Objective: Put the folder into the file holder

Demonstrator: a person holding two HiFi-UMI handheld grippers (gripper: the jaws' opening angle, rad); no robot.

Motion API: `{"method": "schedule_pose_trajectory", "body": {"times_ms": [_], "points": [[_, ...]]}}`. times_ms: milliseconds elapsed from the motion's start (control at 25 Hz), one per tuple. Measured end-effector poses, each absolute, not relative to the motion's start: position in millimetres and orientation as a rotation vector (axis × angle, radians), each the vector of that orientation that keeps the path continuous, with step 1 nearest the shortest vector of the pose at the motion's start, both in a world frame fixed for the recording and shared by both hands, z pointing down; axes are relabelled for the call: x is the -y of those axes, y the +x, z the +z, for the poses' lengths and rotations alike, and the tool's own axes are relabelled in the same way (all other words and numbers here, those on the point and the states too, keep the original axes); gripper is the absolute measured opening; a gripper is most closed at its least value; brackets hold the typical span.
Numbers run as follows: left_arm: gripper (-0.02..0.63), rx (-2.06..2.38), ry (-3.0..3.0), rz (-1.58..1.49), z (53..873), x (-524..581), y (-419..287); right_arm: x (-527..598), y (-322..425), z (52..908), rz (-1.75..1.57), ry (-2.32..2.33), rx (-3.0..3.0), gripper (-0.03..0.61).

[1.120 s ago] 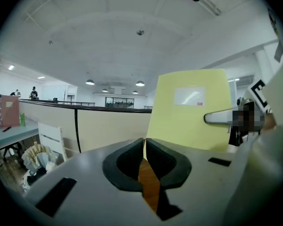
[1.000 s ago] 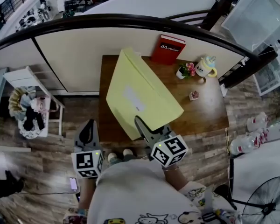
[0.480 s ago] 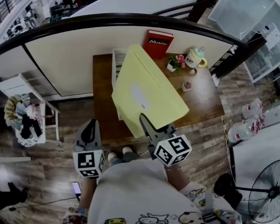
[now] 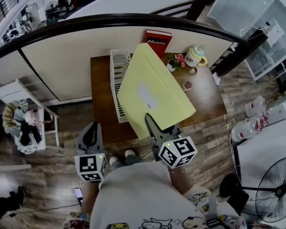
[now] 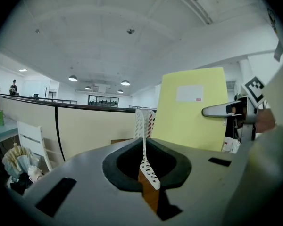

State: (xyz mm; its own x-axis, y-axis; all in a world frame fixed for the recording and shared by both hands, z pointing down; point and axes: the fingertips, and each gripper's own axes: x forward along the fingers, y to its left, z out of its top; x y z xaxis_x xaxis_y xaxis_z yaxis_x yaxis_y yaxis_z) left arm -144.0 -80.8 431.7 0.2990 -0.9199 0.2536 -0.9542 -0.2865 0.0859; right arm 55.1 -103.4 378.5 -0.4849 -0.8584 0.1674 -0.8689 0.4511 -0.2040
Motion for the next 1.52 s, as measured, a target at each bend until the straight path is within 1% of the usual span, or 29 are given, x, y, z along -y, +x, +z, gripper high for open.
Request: {"method": "schedule_pose_trajectory", "body": {"times_ms": [600,1520], "points": [[0.018,1.712,2.330,0.241,437,97,-136,150,45,378,0.371,1.554,2.644,0.161],[0.018,1.692,2.314,0.269,445,121,-127,211,22,369,0.356,1.699,2.645,0.161]]}}
